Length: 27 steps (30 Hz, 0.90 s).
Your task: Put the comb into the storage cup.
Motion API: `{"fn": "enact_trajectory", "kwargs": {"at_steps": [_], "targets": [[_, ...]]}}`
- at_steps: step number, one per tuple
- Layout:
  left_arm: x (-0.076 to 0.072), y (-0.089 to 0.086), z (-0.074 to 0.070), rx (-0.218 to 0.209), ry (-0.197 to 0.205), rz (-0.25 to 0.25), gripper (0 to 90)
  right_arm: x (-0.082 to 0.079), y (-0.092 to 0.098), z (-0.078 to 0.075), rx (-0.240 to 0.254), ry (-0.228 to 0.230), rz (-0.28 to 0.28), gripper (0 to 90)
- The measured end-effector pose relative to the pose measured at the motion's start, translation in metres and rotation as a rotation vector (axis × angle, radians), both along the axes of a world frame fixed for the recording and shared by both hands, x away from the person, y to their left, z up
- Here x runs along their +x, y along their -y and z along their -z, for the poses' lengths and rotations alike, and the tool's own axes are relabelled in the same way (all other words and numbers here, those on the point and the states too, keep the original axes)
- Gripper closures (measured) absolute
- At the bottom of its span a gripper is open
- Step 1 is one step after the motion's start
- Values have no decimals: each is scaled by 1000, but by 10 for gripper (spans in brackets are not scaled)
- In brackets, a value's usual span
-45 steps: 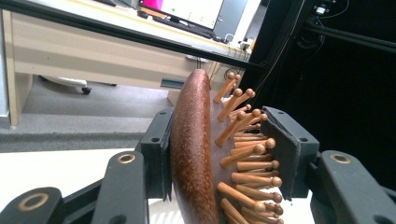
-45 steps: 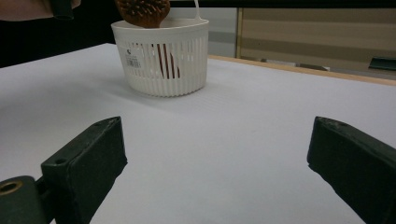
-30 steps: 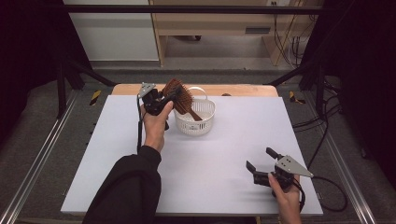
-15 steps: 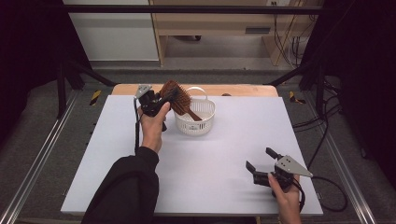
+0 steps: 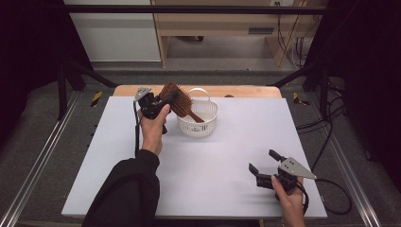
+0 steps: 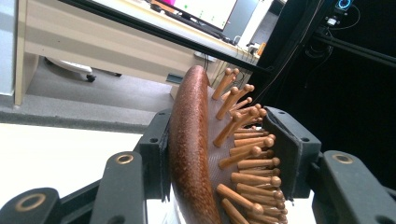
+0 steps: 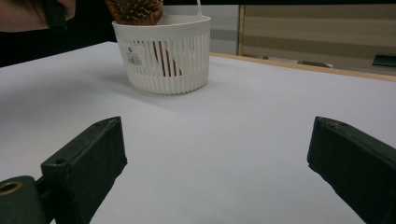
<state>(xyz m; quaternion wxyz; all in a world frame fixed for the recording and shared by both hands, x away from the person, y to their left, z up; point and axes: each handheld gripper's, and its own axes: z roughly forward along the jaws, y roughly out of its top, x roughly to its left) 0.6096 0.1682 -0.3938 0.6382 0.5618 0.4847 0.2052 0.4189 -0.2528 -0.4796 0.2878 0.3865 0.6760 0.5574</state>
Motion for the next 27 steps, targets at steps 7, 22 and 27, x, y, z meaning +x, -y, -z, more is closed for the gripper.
{"fn": "enact_trajectory", "kwargs": {"at_steps": [7,22,27], "targets": [[0,-1,0,5,-3,1,463,0,0,0,0,0,-2,46],[2,-3,2,-4,-16,-12,453,0,-1,0,-5,0,4,45],[3,-3,3,-6,-19,-16,450,0,0,0,-5,-1,4,45]]}}
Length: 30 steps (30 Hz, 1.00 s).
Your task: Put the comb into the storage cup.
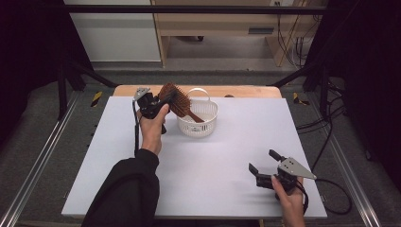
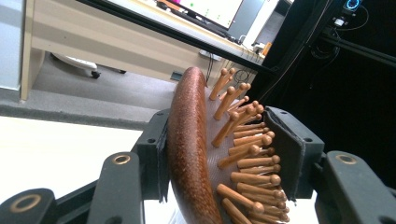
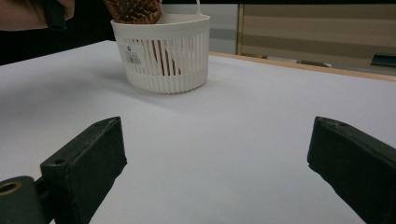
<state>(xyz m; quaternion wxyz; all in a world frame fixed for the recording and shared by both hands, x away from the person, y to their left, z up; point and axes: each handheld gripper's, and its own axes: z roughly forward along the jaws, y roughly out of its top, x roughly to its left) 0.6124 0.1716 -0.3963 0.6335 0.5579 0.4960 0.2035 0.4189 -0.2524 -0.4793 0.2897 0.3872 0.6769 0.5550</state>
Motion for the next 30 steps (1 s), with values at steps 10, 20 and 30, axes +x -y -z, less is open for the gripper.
{"fn": "enact_trajectory", "kwargs": {"at_steps": [10,20,30], "targets": [[1,-1,1,-4,-6,0,446,0,0,0,0,1,-1,45],[2,-1,4,40,-20,-5,433,0,0,0,1,-1,0,45],[2,-1,5,34,-29,-12,430,0,0,0,2,-2,0,45]]}}
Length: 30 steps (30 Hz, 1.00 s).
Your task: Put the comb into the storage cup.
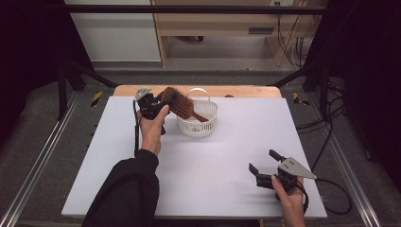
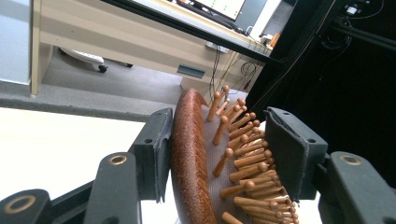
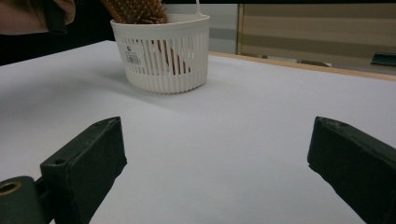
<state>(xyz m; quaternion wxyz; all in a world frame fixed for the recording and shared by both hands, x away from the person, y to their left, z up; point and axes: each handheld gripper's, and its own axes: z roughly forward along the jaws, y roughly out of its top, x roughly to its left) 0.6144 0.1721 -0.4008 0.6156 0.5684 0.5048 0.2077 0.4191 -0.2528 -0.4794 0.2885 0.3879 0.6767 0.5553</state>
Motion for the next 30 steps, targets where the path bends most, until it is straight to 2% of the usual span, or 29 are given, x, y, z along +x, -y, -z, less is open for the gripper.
{"fn": "enact_trajectory", "kwargs": {"at_steps": [30], "targets": [[1,-1,4,-5,-18,3,408,0,-1,0,0,-10,-4,44]]}}
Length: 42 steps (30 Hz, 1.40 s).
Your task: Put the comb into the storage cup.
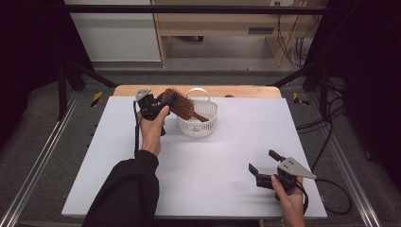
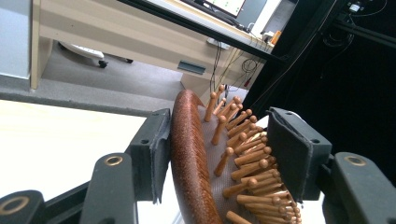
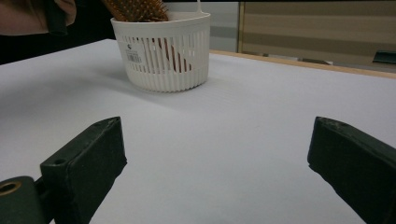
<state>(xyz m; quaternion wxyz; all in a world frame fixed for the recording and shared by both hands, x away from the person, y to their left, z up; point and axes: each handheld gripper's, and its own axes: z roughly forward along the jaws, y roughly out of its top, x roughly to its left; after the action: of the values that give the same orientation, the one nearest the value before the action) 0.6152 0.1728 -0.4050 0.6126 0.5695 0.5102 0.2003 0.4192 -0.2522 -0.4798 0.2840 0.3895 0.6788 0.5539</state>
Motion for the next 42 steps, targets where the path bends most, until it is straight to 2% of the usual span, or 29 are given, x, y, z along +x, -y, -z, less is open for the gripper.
{"fn": "enact_trajectory", "kwargs": {"at_steps": [20,42], "targets": [[0,-2,1,17,5,-7,363,1,-1,1,-3,0,-1,44],[-1,-3,0,16,26,-22,240,0,-2,1,0,-10,-7,43]]}}
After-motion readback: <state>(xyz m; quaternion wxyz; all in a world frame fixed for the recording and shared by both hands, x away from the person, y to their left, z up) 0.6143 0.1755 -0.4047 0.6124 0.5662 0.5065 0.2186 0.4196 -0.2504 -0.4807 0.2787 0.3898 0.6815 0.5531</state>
